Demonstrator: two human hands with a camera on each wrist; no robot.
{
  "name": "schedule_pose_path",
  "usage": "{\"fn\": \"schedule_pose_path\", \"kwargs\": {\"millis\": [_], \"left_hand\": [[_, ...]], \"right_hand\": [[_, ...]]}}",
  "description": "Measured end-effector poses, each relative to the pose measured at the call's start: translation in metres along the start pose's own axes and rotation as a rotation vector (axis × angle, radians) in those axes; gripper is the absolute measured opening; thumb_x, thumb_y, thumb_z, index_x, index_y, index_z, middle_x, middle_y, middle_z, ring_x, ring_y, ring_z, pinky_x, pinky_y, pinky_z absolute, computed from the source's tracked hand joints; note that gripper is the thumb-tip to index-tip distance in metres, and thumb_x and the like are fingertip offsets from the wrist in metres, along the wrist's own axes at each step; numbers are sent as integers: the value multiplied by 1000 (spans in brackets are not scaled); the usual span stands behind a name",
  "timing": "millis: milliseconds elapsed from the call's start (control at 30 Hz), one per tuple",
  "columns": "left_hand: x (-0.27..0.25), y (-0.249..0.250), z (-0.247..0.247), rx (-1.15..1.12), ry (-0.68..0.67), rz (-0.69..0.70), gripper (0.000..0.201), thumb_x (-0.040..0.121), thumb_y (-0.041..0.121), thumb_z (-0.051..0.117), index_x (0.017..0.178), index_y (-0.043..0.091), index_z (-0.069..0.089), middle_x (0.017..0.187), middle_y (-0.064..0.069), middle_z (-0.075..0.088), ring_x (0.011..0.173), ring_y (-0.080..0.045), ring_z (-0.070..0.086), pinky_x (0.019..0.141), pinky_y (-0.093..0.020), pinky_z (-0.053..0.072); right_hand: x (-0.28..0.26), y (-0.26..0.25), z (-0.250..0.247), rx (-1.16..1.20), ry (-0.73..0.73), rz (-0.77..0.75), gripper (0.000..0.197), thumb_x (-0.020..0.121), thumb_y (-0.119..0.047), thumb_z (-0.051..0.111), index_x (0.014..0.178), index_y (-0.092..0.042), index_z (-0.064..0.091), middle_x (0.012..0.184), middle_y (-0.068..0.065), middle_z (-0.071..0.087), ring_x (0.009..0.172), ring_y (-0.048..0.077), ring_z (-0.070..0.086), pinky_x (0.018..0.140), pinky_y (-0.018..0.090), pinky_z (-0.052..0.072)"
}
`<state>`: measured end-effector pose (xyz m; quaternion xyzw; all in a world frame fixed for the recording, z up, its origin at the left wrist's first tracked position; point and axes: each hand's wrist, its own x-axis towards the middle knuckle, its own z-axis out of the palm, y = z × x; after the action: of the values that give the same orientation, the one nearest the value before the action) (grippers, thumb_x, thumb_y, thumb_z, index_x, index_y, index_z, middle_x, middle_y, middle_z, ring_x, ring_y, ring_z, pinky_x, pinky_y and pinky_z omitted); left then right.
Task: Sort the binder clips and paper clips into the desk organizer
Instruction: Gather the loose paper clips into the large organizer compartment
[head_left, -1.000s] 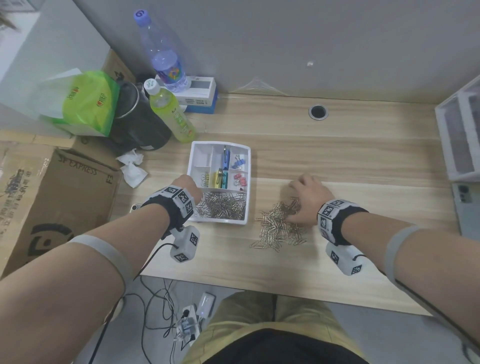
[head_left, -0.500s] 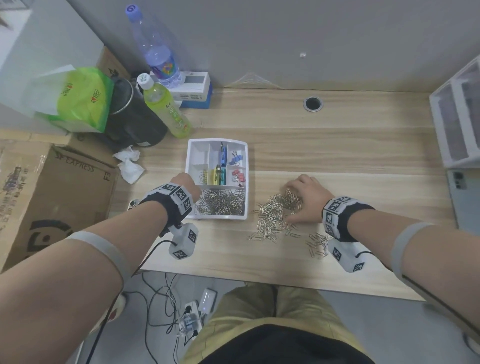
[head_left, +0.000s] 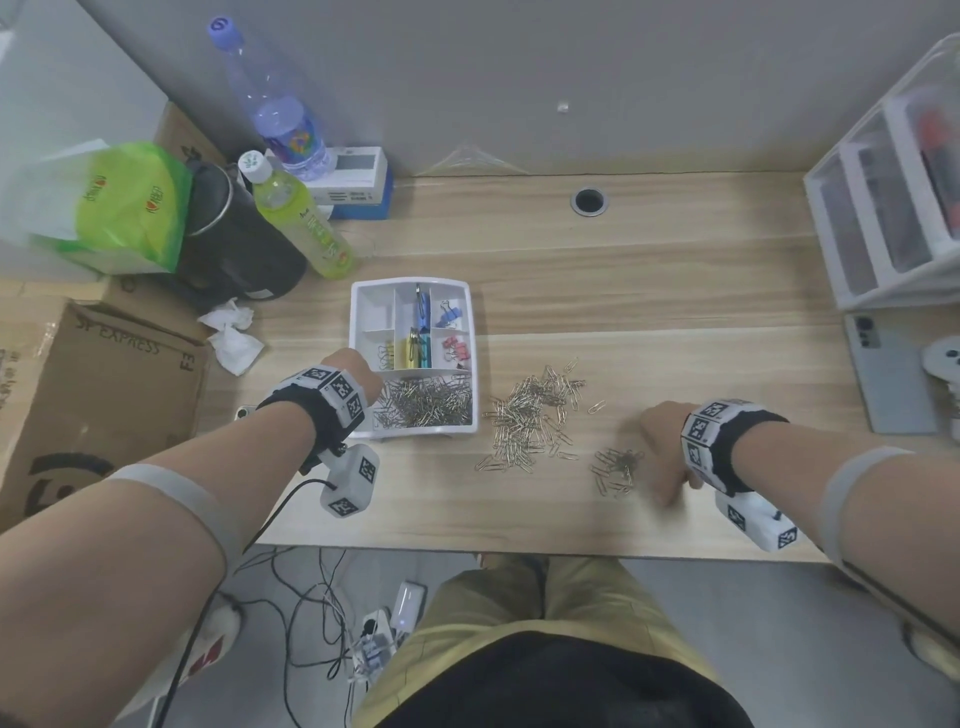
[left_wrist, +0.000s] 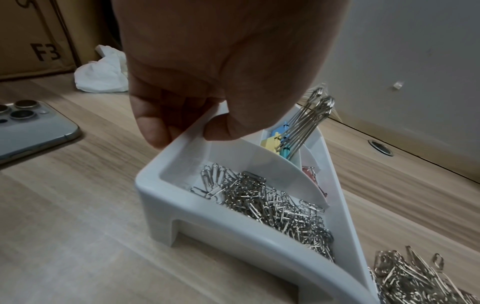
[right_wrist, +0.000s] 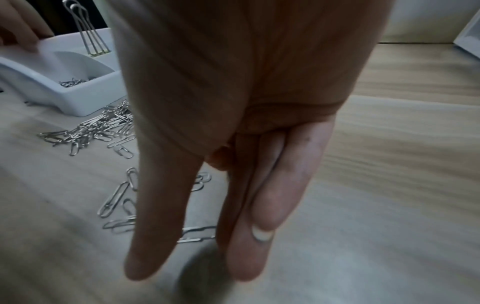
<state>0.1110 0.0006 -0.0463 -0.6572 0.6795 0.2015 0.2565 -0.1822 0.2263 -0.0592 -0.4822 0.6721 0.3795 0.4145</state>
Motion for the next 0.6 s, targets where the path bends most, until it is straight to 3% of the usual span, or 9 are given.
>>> {"fn": "schedule_pose_path", "kwargs": {"millis": [100,200,300,367,467,533,600], "left_hand": [[0,0,1,0,2,4,31,91,12,53,62,10,43,57,-1,42,47,-15,38,45,-23,32],[0,0,1,-8,7,3,32,92,12,53,62,10,43,58,-2,42,47,-15,38,45,-23,32],[0,0,2,-16,7,6,32,92,11,52,62,10,42,58,-2,42,48,-15,38,46,-23,33],[0,0,2,-24,7,6,31,93,11,52,63,10,42,59,-2,43,49,-15,39,47,-23,33],[0,-1,2,-30,9,5,31,93,11,52,63,10,43,59,-2,43,49,-15,39,47,-23,34],[0,-1,2,-32,7,4,31,93,11,51,63,10,43,60,-2,44,49,-15,40,47,-23,34],[-1,-1,1,-38,7,2,30,92,10,51,64,10,43,60,-2,44,49,-15,40,47,-23,34]], "right_hand": [[4,-4,9,31,12,-21,21,57,-25,81,69,-15,67,59,-4,67,47,13,59,50,21,51],[7,-16,12,98,31,-95,14,55,-19,76,59,-14,64,57,1,64,45,16,57,43,18,45],[12,-26,13,239,83,-176,14,57,-19,77,62,-9,68,53,0,66,40,13,55,36,14,39],[17,-30,12,353,123,-196,15,59,-20,77,64,-8,69,53,1,69,40,10,58,39,18,46],[24,-37,11,578,258,-237,23,65,-20,77,63,-15,55,54,3,70,46,13,64,54,29,56],[24,-39,8,677,328,-274,31,67,-25,77,66,-18,47,49,1,67,45,15,63,54,30,56],[21,-38,5,691,301,-308,37,65,-32,78,67,-18,45,45,-7,63,42,17,60,50,27,54]]}}
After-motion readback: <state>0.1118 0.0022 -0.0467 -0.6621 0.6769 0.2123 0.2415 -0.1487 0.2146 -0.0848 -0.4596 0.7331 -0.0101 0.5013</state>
